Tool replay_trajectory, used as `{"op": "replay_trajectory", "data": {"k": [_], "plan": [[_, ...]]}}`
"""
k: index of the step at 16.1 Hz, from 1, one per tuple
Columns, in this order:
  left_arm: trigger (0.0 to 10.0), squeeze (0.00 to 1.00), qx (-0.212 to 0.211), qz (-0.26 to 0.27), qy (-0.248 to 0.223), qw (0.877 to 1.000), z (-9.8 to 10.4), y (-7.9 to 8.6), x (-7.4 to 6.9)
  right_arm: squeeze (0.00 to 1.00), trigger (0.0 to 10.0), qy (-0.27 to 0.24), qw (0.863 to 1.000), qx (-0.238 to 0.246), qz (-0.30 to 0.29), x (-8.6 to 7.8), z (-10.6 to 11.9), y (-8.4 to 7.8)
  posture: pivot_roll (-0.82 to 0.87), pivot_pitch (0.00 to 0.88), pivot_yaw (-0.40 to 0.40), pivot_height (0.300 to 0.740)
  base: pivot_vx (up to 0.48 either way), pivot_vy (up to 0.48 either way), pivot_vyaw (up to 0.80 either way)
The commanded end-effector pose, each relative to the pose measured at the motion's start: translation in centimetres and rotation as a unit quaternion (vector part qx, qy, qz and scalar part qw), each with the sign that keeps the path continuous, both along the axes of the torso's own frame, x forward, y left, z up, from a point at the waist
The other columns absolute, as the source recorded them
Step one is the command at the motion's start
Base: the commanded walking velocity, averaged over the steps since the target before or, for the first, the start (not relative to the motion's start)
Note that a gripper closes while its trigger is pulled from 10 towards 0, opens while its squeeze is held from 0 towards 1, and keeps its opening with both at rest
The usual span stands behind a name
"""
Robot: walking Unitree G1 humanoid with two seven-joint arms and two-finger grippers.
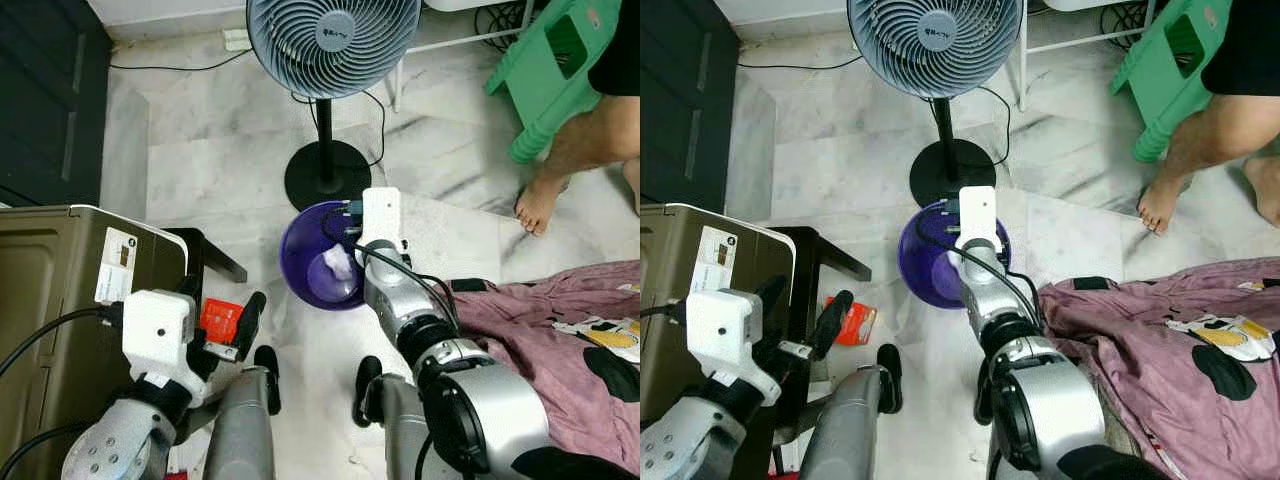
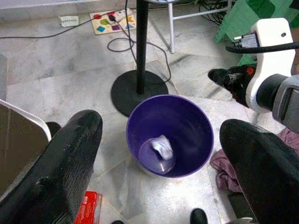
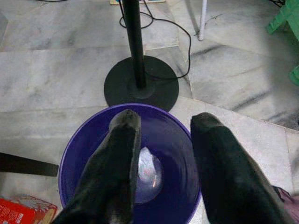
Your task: Clean up the room
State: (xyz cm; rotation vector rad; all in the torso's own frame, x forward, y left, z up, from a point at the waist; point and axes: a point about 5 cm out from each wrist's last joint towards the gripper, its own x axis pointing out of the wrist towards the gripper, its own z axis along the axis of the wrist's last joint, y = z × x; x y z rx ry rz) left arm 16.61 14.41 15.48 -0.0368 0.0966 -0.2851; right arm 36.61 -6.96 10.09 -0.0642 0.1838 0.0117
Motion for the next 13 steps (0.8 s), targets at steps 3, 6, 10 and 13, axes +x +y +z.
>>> {"op": "replay_trajectory", "data": {"k": [3, 6, 10, 13], "plan": [[10.0, 0.0, 0.001, 0.005, -0.004, 1.0, -0.4, 0.0, 1.2, 1.0, 10.0, 0.007, 0.999, 0.017, 0.037, -0.5, -0.6, 0.8, 0.26, 0.367, 0.068, 0.74, 0.0, 0.0, 0.0], [10.0, 0.0, -0.005, 0.011, -0.04, 0.999, -0.3, -0.4, 3.6, 1.0, 10.0, -0.014, 0.992, 0.003, 0.123, -2.8, -1.3, 0.7, 0.18, 0.287, 0.04, 0.74, 0.0, 0.0, 0.0], [10.0, 0.0, -0.014, 0.02, -0.066, 0.998, -0.4, -0.8, 5.6, 1.0, 10.0, -0.042, 0.991, -0.018, 0.123, -4.9, -1.0, -2.5, 0.11, 0.2, 0.025, 0.74, 0.0, 0.0, 0.0], [10.0, 0.0, -0.015, 0.025, -0.1, 0.995, -0.1, -0.7, 7.9, 0.56, 10.0, -0.094, 0.99, -0.01, 0.107, -5.0, 0.7, -4.3, 0.07, 0.103, 0.016, 0.74, 0.0, 0.0, 0.0]]}}
